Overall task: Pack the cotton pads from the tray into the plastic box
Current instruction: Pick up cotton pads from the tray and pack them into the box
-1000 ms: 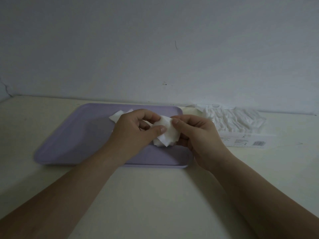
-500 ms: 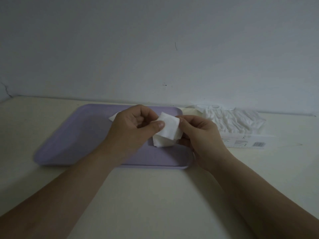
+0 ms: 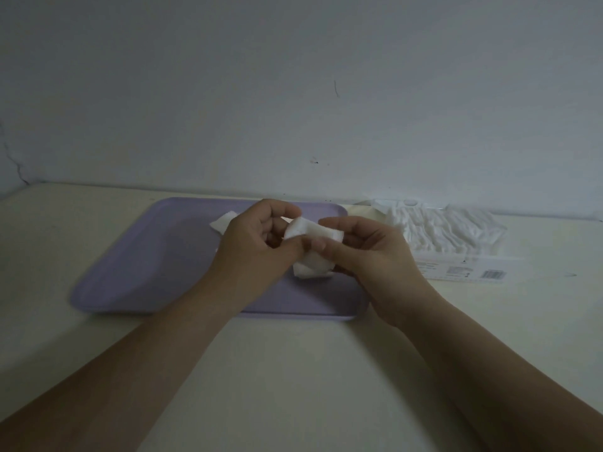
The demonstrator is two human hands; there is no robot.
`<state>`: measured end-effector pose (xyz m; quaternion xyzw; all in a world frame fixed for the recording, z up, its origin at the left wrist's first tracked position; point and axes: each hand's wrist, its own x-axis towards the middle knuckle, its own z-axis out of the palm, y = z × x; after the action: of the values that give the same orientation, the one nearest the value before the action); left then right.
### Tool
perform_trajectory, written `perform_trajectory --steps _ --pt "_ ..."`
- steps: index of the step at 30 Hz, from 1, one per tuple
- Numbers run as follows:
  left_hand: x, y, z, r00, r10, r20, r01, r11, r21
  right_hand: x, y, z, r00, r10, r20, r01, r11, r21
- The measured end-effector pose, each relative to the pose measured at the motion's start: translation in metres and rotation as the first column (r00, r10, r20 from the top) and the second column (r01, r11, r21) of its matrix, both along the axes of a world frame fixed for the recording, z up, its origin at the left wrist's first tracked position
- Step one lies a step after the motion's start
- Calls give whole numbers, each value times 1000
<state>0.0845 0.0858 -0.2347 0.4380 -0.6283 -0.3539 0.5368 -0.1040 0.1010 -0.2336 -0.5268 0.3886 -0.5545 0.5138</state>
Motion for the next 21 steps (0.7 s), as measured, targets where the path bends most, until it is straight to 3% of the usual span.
perform_trajectory --steps 3,6,11,14,21 --pt "4 -1 3 986 -19 165 13 999 39 -2 0 1 980 -73 -188 55 994 -97" --pt "15 -3 8 939 -163 304 133 984 117 -7 3 6 951 -18 -307 -24 991 -132" --pt "17 -3 7 897 -232 377 157 963 218 0 8 5 833 -118 -541 35 986 -162" --pt "16 -2 7 900 -247 358 163 955 248 9 11 0 809 -148 -569 63 984 -166" --pt "5 1 3 920 -220 325 167 969 183 21 12 -16 862 -64 -504 41 998 -56"
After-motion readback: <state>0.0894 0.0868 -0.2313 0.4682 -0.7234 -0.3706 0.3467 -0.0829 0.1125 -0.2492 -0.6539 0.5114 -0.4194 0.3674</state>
